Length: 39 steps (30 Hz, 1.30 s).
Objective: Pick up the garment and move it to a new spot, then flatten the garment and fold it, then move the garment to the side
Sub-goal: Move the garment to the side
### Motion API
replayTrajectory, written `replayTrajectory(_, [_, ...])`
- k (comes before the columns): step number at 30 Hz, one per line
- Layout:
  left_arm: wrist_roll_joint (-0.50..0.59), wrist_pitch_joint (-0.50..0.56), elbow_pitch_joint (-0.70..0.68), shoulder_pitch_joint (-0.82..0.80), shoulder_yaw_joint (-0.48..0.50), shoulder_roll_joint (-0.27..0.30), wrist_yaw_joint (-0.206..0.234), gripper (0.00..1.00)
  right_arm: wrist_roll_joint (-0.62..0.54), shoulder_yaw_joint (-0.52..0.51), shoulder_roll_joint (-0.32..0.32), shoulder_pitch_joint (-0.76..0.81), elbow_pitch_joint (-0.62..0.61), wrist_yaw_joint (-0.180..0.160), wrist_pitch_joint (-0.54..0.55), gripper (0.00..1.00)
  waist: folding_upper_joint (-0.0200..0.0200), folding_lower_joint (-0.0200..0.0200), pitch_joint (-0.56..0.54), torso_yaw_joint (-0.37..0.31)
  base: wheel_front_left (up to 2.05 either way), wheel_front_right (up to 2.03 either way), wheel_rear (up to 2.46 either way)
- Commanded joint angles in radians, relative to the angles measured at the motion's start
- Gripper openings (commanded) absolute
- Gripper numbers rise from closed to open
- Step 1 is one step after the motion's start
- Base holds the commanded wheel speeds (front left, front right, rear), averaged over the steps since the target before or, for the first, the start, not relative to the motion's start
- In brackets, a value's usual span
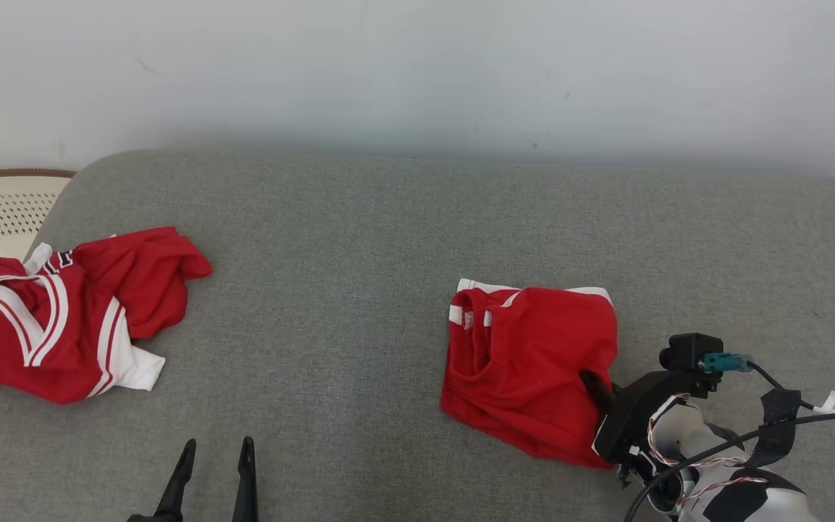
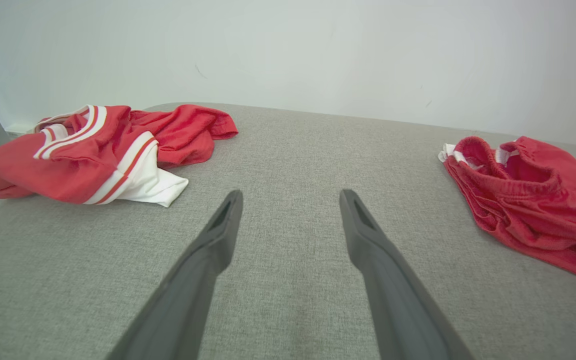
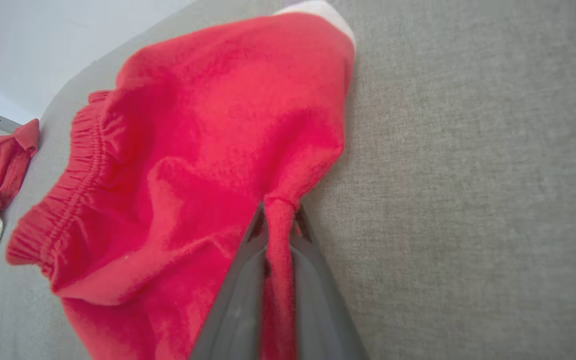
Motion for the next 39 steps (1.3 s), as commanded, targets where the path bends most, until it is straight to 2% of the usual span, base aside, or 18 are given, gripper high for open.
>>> replayTrajectory(1, [-0.004, -0.003, 0.002, 0.005, 0.004, 0.001, 0.001, 1.00, -0.007, 0.010, -0.018, -0.011, -0.005, 0.000, -0.014, 0.00, -0.0001, 0.0000, -0.005, -0.014, 0.00, 0.00, 0.00])
replayTrajectory(10, [0.005, -0.003, -0.030, 0.001, 0.027, 0.000, 0.009, 1.00, -0.115, 0.099, -0.100, -0.113, -0.027, 0.000, -0.078, 0.00, -0.0001, 0.0000, 0.027, -0.107, 0.00, 0.00, 0.00])
replayTrajectory(22, [0.044, -0.003, -0.087, -0.044, 0.074, 0.032, 0.011, 1.00, -0.231, 0.199, -0.225, -0.305, -0.014, 0.000, -0.080, 0.00, -0.0001, 0.0000, 0.156, -0.194, 0.00, 0.00, 0.00])
replayTrajectory(39, [0.084, 0.012, -0.224, -0.054, 0.126, 0.105, 0.043, 1.00, -0.288, 0.247, -0.407, -0.529, 0.016, 0.000, -0.066, 0.00, -0.0001, 0.0000, 0.310, -0.227, 0.00, 0.00, 0.00])
